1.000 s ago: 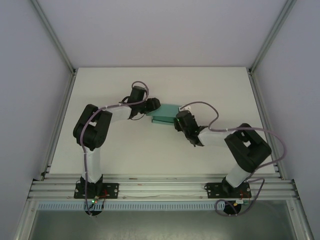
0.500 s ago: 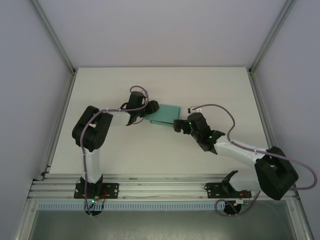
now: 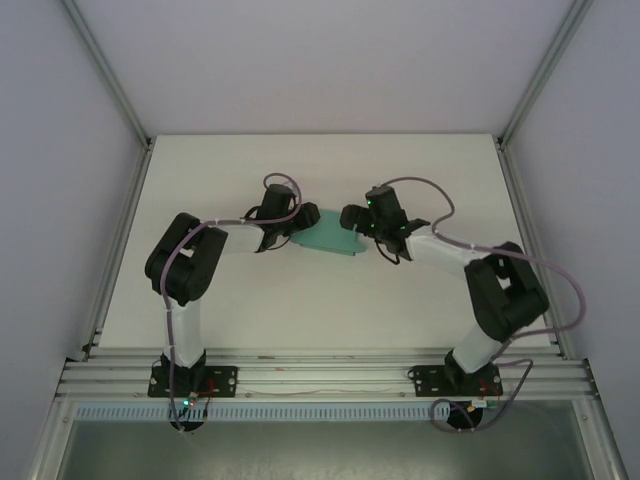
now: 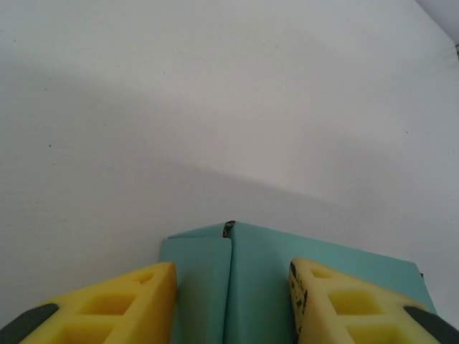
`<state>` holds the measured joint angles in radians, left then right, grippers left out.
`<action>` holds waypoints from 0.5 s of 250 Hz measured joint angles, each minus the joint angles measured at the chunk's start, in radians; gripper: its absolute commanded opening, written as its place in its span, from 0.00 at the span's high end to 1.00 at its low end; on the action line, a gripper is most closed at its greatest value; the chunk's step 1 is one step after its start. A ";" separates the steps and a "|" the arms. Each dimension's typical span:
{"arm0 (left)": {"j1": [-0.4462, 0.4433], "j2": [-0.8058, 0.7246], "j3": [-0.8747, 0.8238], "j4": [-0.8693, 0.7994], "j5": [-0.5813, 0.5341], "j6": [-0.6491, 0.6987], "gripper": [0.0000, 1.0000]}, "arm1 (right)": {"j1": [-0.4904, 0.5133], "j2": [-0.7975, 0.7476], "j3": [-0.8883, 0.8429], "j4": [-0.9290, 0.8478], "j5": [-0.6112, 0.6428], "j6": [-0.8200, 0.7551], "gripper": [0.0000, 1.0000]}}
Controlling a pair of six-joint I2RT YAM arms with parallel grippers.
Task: Assemble paper box
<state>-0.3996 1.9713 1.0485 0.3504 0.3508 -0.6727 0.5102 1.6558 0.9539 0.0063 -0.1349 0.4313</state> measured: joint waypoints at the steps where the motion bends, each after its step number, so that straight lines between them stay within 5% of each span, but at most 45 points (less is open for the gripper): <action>1: 0.000 0.000 0.000 0.000 0.000 0.000 0.55 | 0.000 0.003 -0.001 0.000 -0.001 -0.001 0.18; 26: 0.000 -0.001 0.000 -0.010 0.001 0.001 0.55 | -0.001 0.056 -0.033 0.011 -0.043 0.014 0.26; 45: -0.002 -0.002 -0.003 -0.016 0.004 0.005 0.55 | -0.001 0.069 -0.043 0.043 -0.056 0.017 0.43; 99: -0.002 -0.025 -0.027 -0.024 0.042 0.050 0.56 | -0.014 0.074 -0.080 0.145 -0.083 0.053 0.57; 125: 0.004 -0.030 -0.041 -0.018 0.079 0.065 0.60 | -0.025 0.074 -0.095 0.179 -0.095 0.060 0.54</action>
<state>-0.3958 1.9411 1.0077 0.3328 0.4294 -0.6079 0.4850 1.7298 0.8593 0.1848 -0.2298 0.4911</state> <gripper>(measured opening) 0.425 0.435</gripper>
